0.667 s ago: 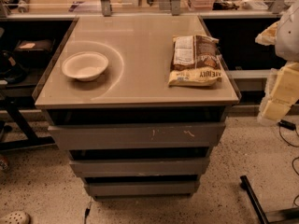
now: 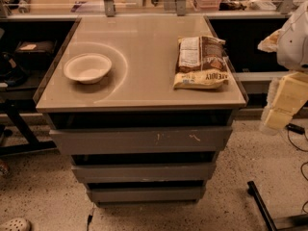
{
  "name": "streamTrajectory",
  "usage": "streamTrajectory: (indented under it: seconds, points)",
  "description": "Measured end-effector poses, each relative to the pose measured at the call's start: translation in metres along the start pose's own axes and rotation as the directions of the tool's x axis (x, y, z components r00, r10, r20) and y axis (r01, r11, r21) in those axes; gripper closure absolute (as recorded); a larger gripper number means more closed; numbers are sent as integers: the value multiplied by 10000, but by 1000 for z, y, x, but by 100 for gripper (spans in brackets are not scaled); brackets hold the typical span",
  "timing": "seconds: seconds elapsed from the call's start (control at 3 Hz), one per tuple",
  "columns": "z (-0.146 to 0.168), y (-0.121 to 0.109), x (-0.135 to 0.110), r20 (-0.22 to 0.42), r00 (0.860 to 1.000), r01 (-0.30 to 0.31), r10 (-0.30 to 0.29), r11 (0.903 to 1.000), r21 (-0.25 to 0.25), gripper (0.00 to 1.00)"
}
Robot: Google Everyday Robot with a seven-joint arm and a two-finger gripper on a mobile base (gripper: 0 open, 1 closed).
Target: Open middle drawer
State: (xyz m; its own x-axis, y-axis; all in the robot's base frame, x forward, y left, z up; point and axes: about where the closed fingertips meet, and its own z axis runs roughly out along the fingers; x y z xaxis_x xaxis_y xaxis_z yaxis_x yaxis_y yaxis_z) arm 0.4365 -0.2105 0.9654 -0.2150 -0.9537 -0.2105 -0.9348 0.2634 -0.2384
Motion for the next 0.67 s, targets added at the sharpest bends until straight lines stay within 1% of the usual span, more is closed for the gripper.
streamTrajectory:
  seconds: [0.33, 0.67]
  points:
    - [35, 6, -11, 345, 9994, 51, -38, 9993, -380, 0]
    - [88, 16, -24, 650, 9976, 293, -230, 9948, -976, 0]
